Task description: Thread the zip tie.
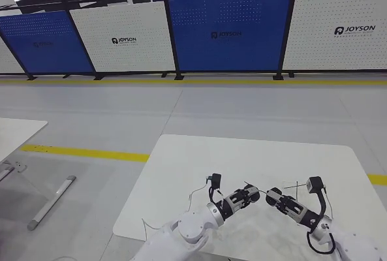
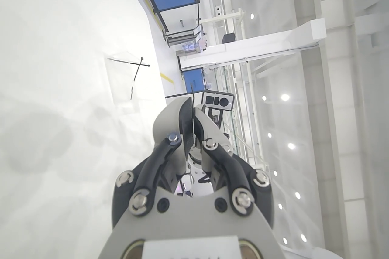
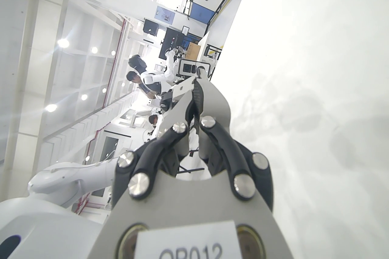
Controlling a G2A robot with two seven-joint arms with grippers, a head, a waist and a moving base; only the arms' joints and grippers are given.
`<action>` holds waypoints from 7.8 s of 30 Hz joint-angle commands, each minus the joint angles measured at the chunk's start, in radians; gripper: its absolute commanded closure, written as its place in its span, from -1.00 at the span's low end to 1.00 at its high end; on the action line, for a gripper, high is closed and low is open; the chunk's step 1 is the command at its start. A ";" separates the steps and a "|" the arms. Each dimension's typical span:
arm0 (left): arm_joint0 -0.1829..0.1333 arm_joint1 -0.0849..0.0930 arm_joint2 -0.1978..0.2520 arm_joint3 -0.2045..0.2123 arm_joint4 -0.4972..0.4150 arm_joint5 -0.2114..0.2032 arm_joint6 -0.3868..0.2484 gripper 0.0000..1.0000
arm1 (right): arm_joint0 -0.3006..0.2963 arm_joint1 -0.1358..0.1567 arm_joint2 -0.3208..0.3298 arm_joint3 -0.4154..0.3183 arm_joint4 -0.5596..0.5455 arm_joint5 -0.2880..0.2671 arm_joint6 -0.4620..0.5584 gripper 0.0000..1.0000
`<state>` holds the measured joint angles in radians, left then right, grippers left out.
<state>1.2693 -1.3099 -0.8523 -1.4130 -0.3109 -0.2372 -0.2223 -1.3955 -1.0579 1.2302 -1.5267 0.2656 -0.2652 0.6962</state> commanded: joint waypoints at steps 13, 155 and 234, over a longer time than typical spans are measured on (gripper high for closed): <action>0.050 0.012 -0.062 -0.035 0.003 -0.015 0.038 1.00 | -0.004 -0.001 0.037 0.027 0.056 0.006 0.000 -1.00; 0.171 0.014 -0.054 -0.240 0.340 -0.032 0.194 1.00 | -0.001 -0.002 0.037 0.033 0.060 0.006 0.003 -1.00; 0.212 0.011 -0.044 -0.196 0.253 -0.087 0.187 1.00 | 0.114 0.088 0.226 -0.255 -0.631 0.319 0.398 -1.00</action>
<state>1.4813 -1.2984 -0.8962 -1.6085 -0.0574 -0.3240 -0.0354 -1.2820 -0.9704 1.4567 -1.7817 -0.3659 0.0534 1.0938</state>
